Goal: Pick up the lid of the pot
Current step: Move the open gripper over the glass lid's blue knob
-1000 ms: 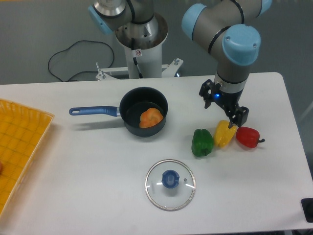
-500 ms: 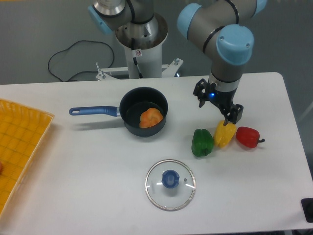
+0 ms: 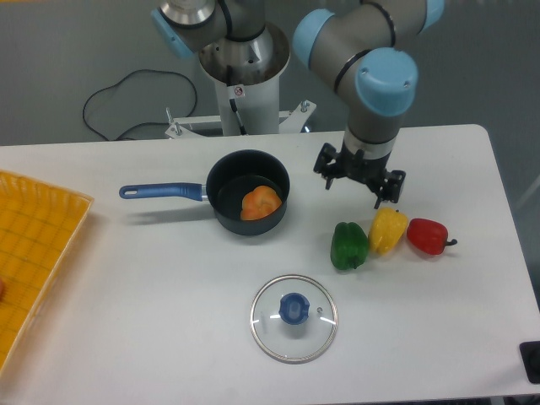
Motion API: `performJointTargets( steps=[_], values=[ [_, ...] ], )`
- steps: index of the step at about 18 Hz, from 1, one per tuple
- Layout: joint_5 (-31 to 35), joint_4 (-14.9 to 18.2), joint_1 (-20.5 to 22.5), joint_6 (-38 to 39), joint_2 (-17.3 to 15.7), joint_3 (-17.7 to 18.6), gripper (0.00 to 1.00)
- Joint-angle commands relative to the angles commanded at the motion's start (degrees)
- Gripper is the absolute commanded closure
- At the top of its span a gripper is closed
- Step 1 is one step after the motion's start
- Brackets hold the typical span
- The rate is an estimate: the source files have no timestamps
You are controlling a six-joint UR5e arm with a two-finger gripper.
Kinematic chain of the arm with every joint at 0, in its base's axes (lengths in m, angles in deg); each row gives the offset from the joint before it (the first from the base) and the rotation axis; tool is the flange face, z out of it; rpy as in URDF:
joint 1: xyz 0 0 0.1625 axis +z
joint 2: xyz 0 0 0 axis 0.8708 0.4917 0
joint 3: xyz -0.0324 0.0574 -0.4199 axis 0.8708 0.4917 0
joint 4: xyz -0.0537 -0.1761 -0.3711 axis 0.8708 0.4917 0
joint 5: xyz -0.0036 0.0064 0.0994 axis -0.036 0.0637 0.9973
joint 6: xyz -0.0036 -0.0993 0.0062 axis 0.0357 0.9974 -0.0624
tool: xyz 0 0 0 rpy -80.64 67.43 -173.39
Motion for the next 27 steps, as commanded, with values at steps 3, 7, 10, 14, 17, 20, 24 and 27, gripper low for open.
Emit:
performJointTargets(
  steps=[3,7,10,14,17,20,24,27],
  values=[
    [0.0,0.0,-2.7,5.5,2.2,-3.5,0.00],
    [0.0,0.0,-4.8,11.8,6.1,-6.9,0.00],
    [0.0,-0.1,-5.5,14.9,8.1,-7.6,0.00],
    [-0.1,-0.1,-6.2,16.5,9.9,-7.9,0.00],
    [-0.1,-0.2,-7.7,19.0,12.5,-8.6,0.00],
    [-0.1,-2.2,-9.1,20.7,14.6,-9.6,0.00],
    [-0.1,-3.1,-9.8,20.9,15.3,-9.5,0.00],
    [-0.1,-3.2,-10.0,20.9,15.7,-9.6,0.00]
  ],
)
